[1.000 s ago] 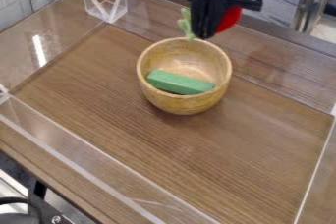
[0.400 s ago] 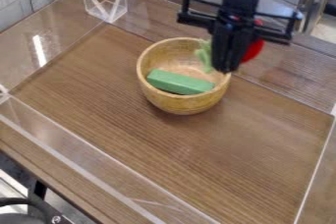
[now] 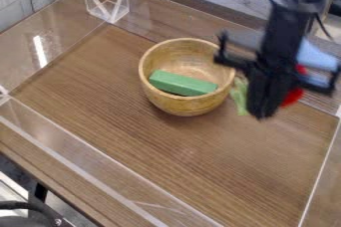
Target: Move the red fruit to the right
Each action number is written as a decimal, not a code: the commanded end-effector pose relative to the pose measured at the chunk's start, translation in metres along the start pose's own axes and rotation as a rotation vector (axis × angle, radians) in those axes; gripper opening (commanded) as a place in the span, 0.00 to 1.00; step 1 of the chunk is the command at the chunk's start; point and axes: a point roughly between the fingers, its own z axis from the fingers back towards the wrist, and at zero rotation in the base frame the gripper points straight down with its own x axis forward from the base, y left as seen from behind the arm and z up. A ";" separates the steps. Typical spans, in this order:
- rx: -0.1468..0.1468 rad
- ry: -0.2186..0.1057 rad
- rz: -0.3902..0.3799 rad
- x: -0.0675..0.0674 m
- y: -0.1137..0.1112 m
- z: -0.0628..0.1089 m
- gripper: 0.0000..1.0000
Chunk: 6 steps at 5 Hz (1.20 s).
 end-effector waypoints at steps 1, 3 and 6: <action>-0.044 -0.022 0.007 -0.003 -0.018 -0.014 0.00; -0.045 -0.020 -0.113 0.005 -0.017 -0.039 0.00; -0.030 -0.021 -0.091 0.021 0.005 -0.050 1.00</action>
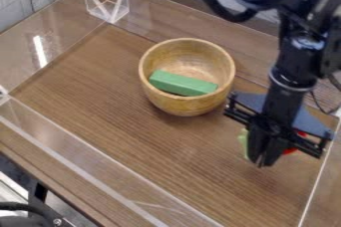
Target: Move the red fruit to the right
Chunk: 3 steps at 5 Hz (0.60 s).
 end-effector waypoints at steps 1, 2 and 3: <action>-0.018 -0.062 -0.039 0.009 0.008 0.026 1.00; -0.007 -0.077 -0.104 0.001 0.004 0.029 0.00; -0.014 -0.076 -0.040 0.005 0.011 0.024 1.00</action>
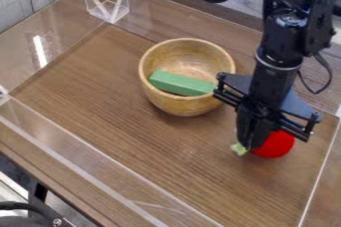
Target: Move the red fruit to the right
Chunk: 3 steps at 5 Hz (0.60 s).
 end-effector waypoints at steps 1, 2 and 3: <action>-0.020 -0.040 0.071 0.007 0.009 0.006 1.00; -0.021 -0.055 0.004 0.012 0.014 0.018 1.00; -0.016 -0.088 -0.063 0.022 0.023 0.030 1.00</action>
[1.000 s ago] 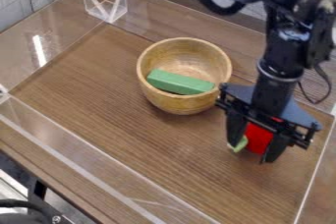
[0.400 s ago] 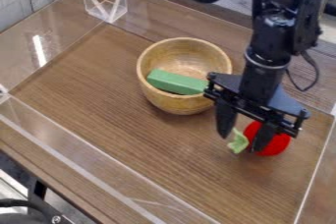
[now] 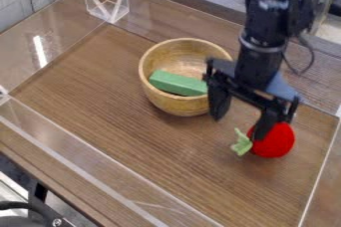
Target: Move the red fruit to the right
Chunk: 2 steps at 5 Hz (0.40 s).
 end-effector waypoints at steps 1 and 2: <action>-0.003 -0.135 -0.058 0.020 -0.004 0.040 1.00; -0.014 -0.197 -0.106 0.025 -0.007 0.062 1.00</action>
